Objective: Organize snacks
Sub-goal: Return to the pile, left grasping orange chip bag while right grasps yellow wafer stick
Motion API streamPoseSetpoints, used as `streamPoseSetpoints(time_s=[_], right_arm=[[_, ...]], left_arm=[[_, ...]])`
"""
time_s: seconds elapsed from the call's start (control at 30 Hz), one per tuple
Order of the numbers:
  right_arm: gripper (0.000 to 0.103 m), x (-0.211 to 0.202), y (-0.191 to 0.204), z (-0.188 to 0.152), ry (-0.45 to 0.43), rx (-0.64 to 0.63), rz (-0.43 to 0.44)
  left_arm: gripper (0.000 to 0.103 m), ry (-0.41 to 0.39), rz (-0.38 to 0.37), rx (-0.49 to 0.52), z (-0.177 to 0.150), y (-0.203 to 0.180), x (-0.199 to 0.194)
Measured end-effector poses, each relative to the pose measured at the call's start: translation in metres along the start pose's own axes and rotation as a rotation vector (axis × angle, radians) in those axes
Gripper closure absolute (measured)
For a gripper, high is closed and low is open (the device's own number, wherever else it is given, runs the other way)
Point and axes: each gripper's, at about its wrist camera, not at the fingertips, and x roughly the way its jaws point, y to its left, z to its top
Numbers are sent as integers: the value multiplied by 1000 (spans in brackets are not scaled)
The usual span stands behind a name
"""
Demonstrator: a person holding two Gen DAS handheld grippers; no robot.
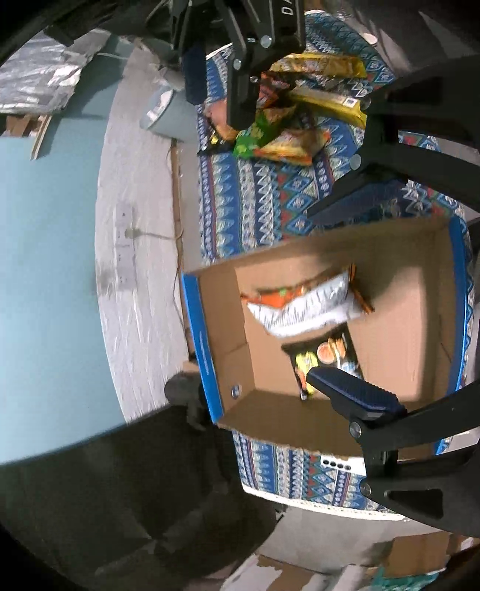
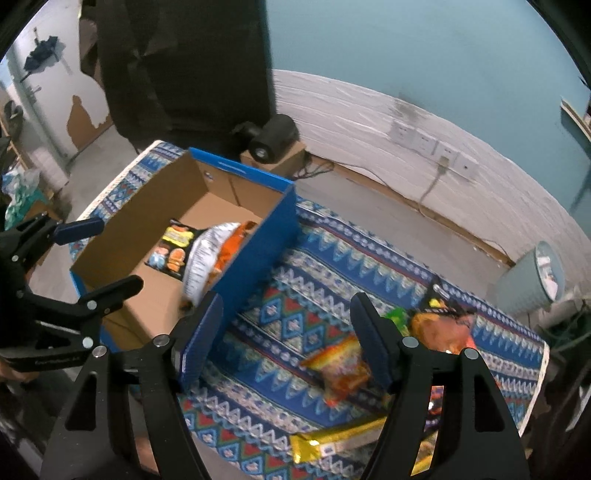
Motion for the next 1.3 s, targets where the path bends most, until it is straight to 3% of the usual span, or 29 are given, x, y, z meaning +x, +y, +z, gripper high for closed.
streamPoseSetpoints(time_s=[0.33, 0.93, 1.3], right_arm=[[28, -11, -47, -38, 26, 56, -46], [28, -29, -146, -116, 68, 279, -140], [28, -6, -196, -172, 176, 456, -177]], left_arm=[[23, 40, -34, 57, 5, -43, 8], [22, 153, -112, 159, 7, -120, 45], [22, 237, -138, 183, 5, -152, 75]])
